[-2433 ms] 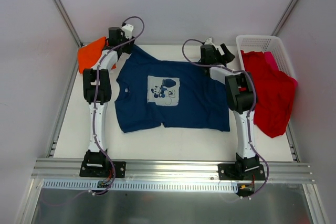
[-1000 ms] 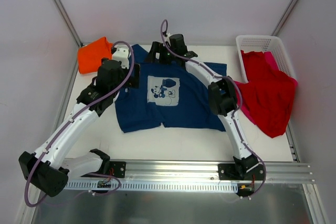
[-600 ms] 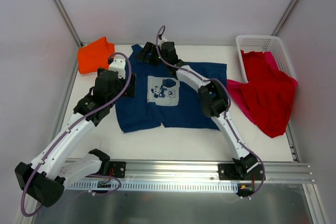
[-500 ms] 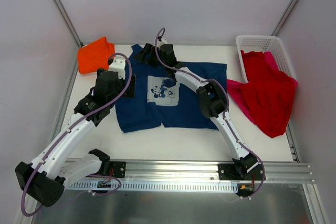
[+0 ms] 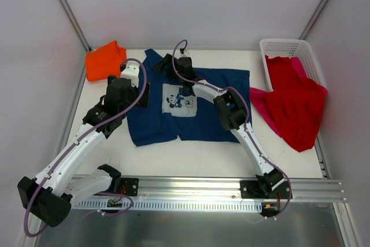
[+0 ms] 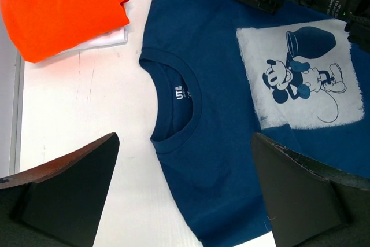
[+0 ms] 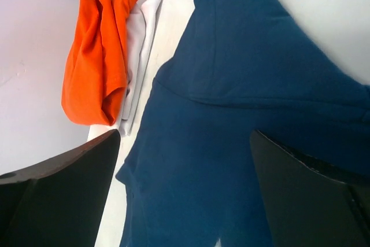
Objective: Fold and stack the t-shirts
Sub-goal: Flatten out the tshirt
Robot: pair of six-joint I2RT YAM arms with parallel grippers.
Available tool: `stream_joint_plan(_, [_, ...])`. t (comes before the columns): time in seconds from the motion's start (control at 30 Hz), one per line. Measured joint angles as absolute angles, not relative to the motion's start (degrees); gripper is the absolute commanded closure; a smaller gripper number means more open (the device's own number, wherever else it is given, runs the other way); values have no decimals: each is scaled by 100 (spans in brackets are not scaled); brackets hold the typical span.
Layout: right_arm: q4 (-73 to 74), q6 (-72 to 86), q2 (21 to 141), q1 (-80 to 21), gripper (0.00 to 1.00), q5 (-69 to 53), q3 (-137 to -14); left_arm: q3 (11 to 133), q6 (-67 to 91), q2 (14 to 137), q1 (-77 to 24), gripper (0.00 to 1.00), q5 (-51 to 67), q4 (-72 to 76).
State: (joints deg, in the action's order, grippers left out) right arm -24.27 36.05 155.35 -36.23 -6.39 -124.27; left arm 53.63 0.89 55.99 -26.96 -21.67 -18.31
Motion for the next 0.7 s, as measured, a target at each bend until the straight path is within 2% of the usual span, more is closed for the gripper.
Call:
stream_joint_plan(0.53, [-2781, 3760, 15635, -3625, 3, 283, -12416, 5356, 86, 5719, -2696, 1, -2165, -1828])
stream_joint_plan(0.63, [-2825, 3787, 15675, -3629, 10, 471, -12440, 5352, 86, 5736, -2696, 1, -2165, -1828])
stream_joint_plan(0.7, [-2856, 3791, 15751, -3627, 18, 552, -12538, 5349, 86, 5739, -2696, 1, -2167, -1828])
